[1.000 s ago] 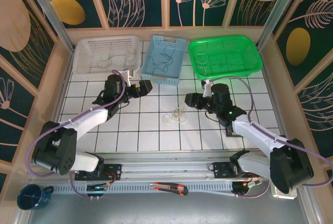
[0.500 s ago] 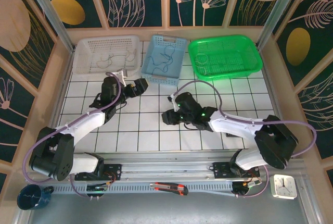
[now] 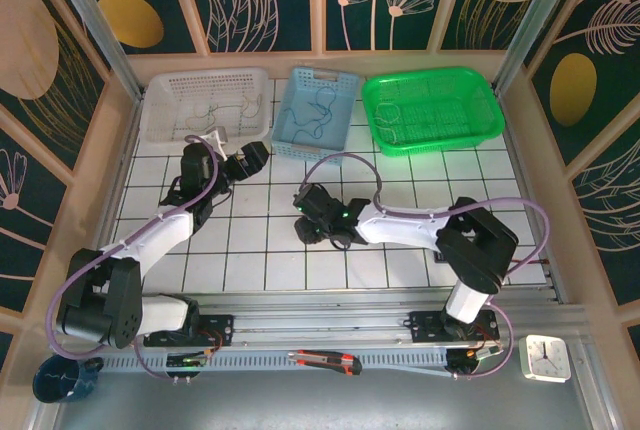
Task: Untangle the cables
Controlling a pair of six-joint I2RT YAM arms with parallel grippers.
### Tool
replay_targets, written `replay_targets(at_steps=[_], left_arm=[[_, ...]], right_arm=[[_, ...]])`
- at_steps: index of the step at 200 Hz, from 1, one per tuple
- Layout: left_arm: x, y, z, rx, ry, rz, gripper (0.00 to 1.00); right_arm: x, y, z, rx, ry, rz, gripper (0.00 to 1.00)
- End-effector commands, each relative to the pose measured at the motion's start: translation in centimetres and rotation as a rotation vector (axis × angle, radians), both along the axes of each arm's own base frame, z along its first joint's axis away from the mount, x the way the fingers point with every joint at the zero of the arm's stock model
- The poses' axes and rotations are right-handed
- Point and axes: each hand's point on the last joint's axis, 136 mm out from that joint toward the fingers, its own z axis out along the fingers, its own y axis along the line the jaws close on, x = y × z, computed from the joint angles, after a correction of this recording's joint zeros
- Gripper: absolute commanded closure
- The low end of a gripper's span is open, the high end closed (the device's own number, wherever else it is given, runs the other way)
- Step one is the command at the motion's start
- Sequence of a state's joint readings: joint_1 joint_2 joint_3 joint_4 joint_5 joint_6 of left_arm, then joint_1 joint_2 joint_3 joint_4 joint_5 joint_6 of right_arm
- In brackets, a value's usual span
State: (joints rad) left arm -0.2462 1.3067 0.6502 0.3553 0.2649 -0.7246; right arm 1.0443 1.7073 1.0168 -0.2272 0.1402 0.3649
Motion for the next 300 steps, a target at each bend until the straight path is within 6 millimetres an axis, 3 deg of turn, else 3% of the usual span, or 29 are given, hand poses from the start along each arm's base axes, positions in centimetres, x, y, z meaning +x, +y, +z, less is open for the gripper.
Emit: replay_targets(at_steps=[1,59,121,147,178,185,218,260,300], left_arm=[[0.3,0.0,2.0,-0.029,-0.044,-0.006,0.01],[0.4,0.0,2.3,-0.038,-0.054,-0.004,0.01],[0.3,-0.1,2.3,-0.054,-0.053,-0.008,0.01],[0.3,-0.1,2.5,-0.057,-0.057,-0.008,0.01],[0.4,-0.2,2.6,-0.057,-0.062,-0.013,0.01],[0.4,-0.2,2.7,-0.057,-0.063,-0.014,0.01],[0.4,-0.4,2.8,-0.054,-0.067,-0.028,0.01],[0.0,-0.8,2.9,-0.056,-0.077,-0.057,0.01],[-0.7,-1.6,2.4,-0.074,-0.084,-0.115,0.01]], right_arm=[[0.2,-1.4,-0.7,-0.097,-0.023,-0.042,0.6],[-0.7,-2.4,-2.3,-0.132,-0.005,-0.054,0.58],[-0.1,-1.3,-2.8,-0.147,-0.015,-0.032,0.61],[0.1,-1.5,-2.9,-0.153,-0.022,-0.038,0.72],[0.4,-1.3,-1.8,-0.137,-0.041,-0.039,0.96],[0.4,-1.1,-1.3,-0.127,-0.046,-0.038,1.0],[0.6,0.0,2.4,-0.047,-0.072,-0.017,1.0],[1.0,1.8,9.7,0.175,-0.102,0.008,1.0],[1.7,1.1,16.5,0.441,-0.11,0.0,1.0]])
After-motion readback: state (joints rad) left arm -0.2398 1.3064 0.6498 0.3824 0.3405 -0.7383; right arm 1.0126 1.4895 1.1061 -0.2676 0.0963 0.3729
